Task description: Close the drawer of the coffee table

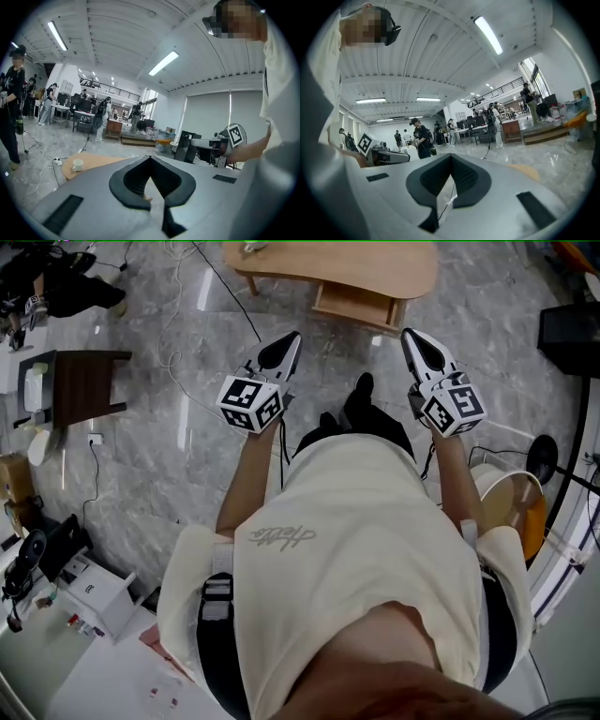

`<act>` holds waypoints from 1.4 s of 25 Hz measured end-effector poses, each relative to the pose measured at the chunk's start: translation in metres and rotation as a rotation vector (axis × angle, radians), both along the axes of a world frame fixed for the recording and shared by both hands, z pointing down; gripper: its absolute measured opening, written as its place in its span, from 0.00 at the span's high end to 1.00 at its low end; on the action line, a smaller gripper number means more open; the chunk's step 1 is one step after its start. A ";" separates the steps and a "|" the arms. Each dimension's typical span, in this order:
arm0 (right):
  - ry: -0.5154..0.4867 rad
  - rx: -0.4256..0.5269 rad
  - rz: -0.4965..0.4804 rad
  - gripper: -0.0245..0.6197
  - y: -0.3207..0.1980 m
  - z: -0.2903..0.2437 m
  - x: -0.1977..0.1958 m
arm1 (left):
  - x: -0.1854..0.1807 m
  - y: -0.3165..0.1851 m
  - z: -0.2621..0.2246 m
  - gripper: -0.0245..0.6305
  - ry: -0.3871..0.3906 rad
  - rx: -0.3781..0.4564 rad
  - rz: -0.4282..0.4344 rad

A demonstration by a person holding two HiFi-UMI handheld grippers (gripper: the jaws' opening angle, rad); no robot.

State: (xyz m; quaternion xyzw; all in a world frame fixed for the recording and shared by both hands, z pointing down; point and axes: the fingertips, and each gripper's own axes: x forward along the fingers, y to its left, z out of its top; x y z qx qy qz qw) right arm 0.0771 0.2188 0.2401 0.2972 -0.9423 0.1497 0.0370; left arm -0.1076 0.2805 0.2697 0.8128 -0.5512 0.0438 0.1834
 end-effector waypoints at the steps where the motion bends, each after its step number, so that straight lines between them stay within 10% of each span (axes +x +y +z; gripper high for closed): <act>1: -0.010 -0.001 -0.003 0.97 -0.010 0.000 0.000 | -0.002 -0.008 -0.002 0.96 -0.010 -0.002 -0.008; 25: -0.117 -0.080 -0.052 0.97 -0.220 0.048 0.005 | 0.017 -0.236 0.013 0.96 0.093 -0.020 -0.051; 35: -0.055 -0.113 0.067 0.97 -0.256 0.049 -0.040 | -0.018 -0.292 0.028 0.96 0.020 -0.050 0.122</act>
